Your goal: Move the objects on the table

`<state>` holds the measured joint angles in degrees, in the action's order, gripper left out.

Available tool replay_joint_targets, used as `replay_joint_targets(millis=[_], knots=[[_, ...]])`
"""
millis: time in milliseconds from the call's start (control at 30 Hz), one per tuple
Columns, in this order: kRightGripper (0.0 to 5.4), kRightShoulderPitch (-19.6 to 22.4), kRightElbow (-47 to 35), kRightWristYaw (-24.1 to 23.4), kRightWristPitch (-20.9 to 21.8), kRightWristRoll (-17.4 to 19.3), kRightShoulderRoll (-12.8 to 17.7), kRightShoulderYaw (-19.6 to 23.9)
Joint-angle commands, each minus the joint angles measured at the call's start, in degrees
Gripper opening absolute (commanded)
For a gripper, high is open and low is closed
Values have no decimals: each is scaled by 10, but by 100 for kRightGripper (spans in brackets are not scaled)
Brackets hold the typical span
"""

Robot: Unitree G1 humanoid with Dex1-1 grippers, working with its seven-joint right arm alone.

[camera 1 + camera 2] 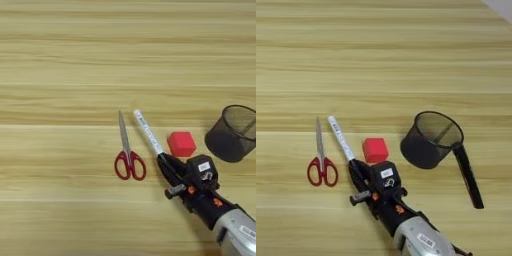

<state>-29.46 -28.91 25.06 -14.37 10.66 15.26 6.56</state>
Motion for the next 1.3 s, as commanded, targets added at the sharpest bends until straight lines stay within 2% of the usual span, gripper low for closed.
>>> replay_joint_targets(millis=[33,567,833,1300], knots=[[74,21,-25,-17,26,5,5,25],[73,47,-13,-45,4,13,12,101],[73,57,-3,-56,-14,6,15,119],[73,64,38,-70,-41,-14,21,119]])
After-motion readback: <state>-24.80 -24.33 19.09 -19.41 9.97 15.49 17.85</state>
